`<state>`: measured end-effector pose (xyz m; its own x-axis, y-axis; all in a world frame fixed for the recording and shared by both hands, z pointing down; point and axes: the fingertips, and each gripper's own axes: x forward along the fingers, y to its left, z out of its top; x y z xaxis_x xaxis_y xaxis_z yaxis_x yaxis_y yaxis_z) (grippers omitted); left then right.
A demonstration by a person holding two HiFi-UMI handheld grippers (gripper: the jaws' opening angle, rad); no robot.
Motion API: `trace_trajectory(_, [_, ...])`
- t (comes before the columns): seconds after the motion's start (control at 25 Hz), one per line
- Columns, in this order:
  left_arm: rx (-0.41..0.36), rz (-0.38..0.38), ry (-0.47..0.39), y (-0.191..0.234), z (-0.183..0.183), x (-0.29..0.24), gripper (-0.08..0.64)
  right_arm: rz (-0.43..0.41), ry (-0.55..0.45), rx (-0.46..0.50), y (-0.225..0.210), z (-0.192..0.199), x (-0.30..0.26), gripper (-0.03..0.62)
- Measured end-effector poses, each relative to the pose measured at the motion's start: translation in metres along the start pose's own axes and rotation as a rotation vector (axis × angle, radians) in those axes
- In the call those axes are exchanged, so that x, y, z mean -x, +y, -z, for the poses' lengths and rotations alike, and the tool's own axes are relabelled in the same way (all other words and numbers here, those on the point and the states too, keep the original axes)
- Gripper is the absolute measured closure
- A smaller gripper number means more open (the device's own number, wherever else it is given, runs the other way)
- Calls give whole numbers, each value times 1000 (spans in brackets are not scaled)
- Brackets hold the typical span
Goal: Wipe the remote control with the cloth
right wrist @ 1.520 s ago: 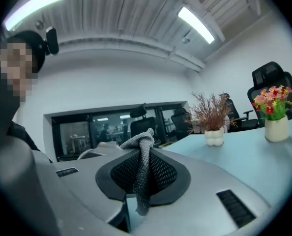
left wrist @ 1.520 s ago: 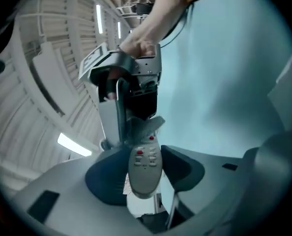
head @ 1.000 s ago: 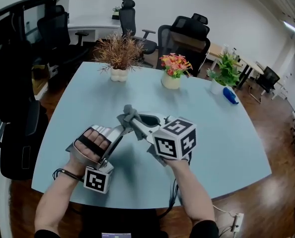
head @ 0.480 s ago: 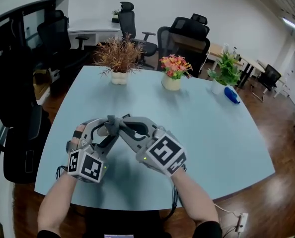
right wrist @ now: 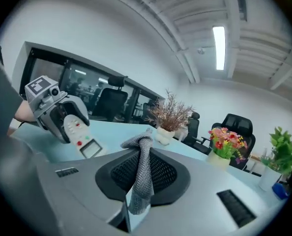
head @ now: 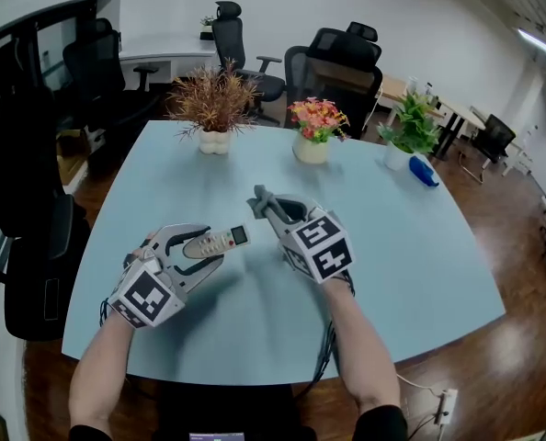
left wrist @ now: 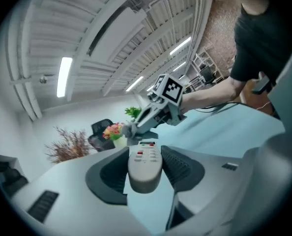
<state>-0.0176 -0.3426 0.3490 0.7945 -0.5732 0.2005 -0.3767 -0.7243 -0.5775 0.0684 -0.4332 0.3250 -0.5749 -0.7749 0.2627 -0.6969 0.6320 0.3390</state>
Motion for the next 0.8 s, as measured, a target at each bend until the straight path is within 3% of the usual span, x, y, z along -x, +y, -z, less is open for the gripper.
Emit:
trace_trajectory(0.16, [131,375,16,-44,11,-15,359,-59,68,124,23,10,-6,563])
trace_trajectory(0.24, [167,481,52,-51,16,-20,359,-127,149,227,45,30,-15,563])
trace_trajectory(0.32, [153,536,116,-52,23,-27,357,-179,230,308,62,50,-20,563])
trace_trajectory(0.44, [73,567,250,-52,40,-38,348,-212,280,344,69,62,-18,563])
trace_trajectory(0.56, [21,574,322,-49,46,-43,341,-227,299,341,68,64,-13,563])
trace_trajectory(0.64, [-15,528,367,-37,50,-47,327,-229,321,357,68,67,-10,563])
trace_trajectory(0.8, [-45,358,470,-2,71,-51,322,-270,337,361,79,69,-5,563])
